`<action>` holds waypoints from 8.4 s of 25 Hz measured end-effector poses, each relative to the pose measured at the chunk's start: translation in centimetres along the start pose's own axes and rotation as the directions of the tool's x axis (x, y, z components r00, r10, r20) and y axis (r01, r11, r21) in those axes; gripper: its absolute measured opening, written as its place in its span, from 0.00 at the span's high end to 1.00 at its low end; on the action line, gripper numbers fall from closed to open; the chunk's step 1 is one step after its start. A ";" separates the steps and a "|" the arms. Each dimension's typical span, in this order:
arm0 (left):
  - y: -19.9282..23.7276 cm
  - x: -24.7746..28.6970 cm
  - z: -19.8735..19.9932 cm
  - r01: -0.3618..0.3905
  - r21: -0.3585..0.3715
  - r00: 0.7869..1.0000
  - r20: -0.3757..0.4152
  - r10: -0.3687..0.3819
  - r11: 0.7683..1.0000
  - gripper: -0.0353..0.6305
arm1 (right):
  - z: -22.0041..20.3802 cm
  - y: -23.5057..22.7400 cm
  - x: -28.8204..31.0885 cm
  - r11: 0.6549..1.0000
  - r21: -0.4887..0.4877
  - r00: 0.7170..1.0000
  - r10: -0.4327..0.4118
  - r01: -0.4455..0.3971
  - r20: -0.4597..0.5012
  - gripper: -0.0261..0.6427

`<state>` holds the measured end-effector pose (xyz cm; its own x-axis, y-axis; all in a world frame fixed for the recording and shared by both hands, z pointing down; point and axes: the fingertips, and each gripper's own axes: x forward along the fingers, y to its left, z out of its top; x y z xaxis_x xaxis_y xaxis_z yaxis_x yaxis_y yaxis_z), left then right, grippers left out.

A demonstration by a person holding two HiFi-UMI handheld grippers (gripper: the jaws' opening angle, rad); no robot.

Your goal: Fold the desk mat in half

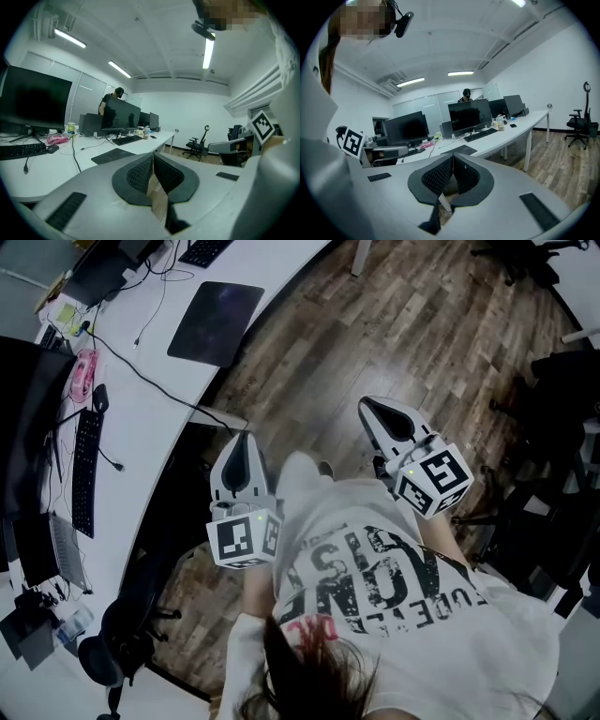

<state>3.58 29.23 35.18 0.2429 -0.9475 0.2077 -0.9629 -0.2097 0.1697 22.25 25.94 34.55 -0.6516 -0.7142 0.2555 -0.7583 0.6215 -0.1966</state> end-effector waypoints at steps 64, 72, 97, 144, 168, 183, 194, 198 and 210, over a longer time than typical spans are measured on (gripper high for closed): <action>21.4 17.5 7.5 -0.504 -0.209 0.856 0.008 0.517 0.838 0.94 | 10.3 -5.9 36.1 0.891 -0.044 0.879 0.438 -0.453 -0.188 0.96; 20.3 18.6 7.6 -0.594 -0.240 0.787 0.022 0.616 0.768 0.94 | 11.0 -7.5 38.2 0.825 -0.067 0.814 0.536 -0.561 -0.223 0.96; 22.2 17.8 7.5 -0.644 -0.247 0.749 -0.010 0.663 0.724 0.93 | 11.4 -6.1 40.7 0.788 -0.063 0.777 0.585 -0.612 -0.234 0.96; 16.9 17.4 -11.6 -0.517 -0.680 0.847 -0.493 0.199 0.520 0.70 | 7.8 -2.3 39.1 0.789 -0.026 0.746 0.569 -0.614 -0.347 0.96; 16.0 21.1 -16.8 -0.510 -0.749 0.847 -0.522 0.097 0.422 0.78 | 6.5 -4.4 38.1 0.833 0.011 0.774 0.518 -0.553 -0.365 0.96; 17.3 19.6 -14.0 -0.551 -0.583 0.802 -0.568 0.185 0.597 0.92 | 6.5 -4.0 38.2 0.830 0.014 0.772 0.525 -0.558 -0.358 0.96; 19.3 19.4 -10.8 -0.553 -0.312 0.751 -0.588 0.300 0.773 0.92 | 7.2 -4.4 38.3 0.840 0.007 0.791 0.512 -0.542 -0.335 0.96; 19.0 20.2 -9.6 -0.507 -0.242 0.766 -0.567 0.303 0.827 0.92 | 7.5 -4.8 38.1 0.844 0.000 0.797 0.505 -0.536 -0.332 0.96; 17.7 22.4 -6.5 -0.362 -0.154 0.848 -0.463 0.257 0.919 0.92 | 8.0 -5.1 37.9 0.850 0.003 0.805 0.501 -0.528 -0.316 0.96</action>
<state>-7.27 5.86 49.14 0.0131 -0.7458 0.6660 -0.9550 0.1880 0.2293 1.30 -6.85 37.68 -0.8993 -0.1620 0.4062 -0.3005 0.9037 -0.3049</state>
